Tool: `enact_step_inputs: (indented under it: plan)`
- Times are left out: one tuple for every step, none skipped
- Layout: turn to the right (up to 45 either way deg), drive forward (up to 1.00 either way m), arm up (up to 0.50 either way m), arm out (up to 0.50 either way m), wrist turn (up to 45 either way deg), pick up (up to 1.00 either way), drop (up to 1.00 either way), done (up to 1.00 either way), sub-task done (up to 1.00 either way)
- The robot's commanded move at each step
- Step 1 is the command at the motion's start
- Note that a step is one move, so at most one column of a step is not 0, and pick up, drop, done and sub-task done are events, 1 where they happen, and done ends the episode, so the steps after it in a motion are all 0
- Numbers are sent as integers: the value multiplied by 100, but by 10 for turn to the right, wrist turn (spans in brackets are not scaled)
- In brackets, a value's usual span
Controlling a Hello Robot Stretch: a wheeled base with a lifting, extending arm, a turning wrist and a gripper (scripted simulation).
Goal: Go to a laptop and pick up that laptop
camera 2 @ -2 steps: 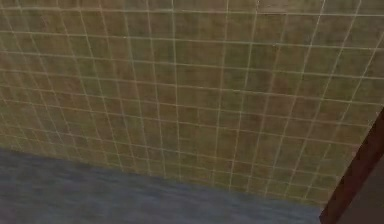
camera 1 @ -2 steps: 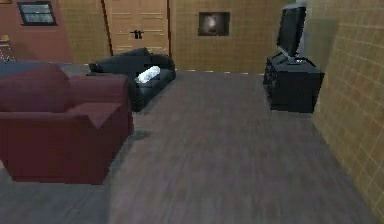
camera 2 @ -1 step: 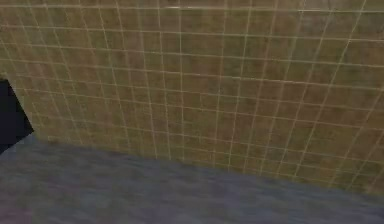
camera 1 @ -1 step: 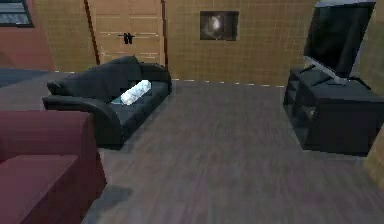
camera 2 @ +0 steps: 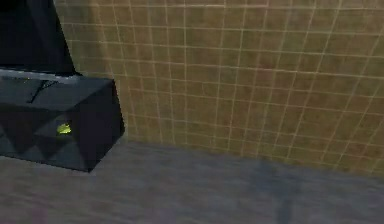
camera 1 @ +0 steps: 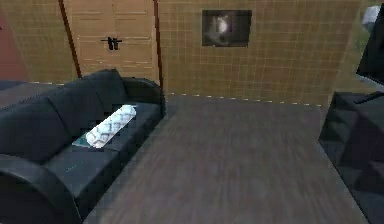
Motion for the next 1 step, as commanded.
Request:
enact_step_inputs:
  plan:
    - [0,100,0,0,0,0,0,0,0]
